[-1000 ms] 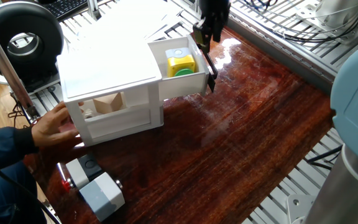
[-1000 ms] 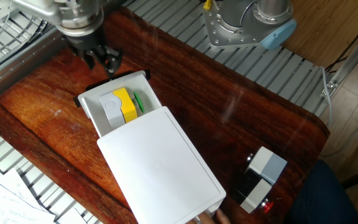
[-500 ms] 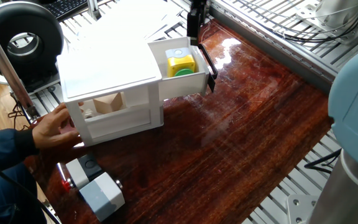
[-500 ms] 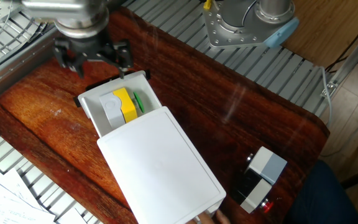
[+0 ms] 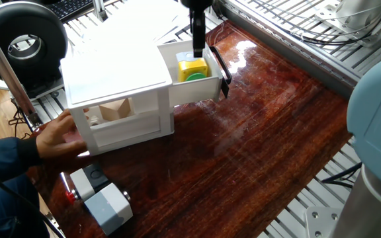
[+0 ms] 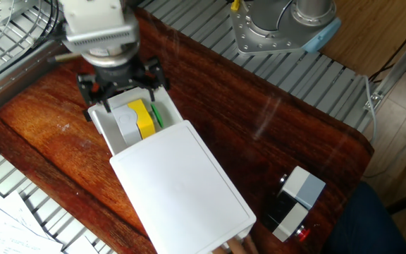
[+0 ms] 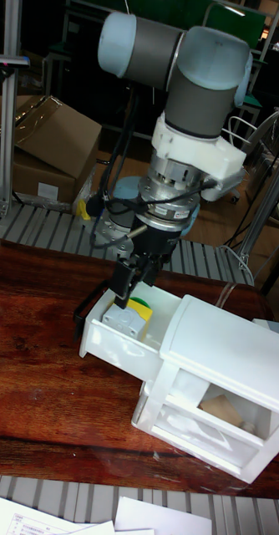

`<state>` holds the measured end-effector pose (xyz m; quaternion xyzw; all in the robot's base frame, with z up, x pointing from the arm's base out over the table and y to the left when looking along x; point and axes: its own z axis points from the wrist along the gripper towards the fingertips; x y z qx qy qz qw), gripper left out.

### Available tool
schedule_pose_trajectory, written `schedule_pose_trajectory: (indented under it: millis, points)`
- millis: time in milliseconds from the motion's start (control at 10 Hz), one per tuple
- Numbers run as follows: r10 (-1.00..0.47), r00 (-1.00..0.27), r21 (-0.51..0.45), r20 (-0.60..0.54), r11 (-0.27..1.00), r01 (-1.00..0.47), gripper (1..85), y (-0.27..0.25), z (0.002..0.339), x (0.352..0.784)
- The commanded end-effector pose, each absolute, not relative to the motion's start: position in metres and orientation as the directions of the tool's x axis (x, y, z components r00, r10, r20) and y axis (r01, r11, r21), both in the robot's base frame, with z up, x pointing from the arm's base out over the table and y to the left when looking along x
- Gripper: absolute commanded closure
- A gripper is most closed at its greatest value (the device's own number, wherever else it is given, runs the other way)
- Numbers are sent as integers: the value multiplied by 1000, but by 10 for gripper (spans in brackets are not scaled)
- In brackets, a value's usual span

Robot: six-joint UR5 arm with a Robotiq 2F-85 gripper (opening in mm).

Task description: Take something out of a drawer

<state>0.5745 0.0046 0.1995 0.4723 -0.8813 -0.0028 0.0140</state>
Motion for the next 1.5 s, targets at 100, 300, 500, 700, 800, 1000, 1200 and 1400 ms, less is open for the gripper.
schedule_pose_trajectory:
  millis: [100,300,500,700,800,1000,1200,1400]
  points:
    - [-882,-469,11,-31,469,-883,80,18,184,591]
    - [-888,-460,-18,-8,460,-888,80,1,186,597]
    - [-907,-421,-38,2,421,-906,80,-18,188,605]
    - [-916,-401,-39,1,401,-915,80,-30,184,604]
    - [-918,-397,-34,-6,397,-917,80,-32,181,601]
    - [-924,-382,-23,-8,382,-924,77,-38,180,593]
    - [-923,-383,-5,-22,384,-924,70,-39,177,584]
    - [-924,-382,-3,-15,382,-924,70,-42,176,581]
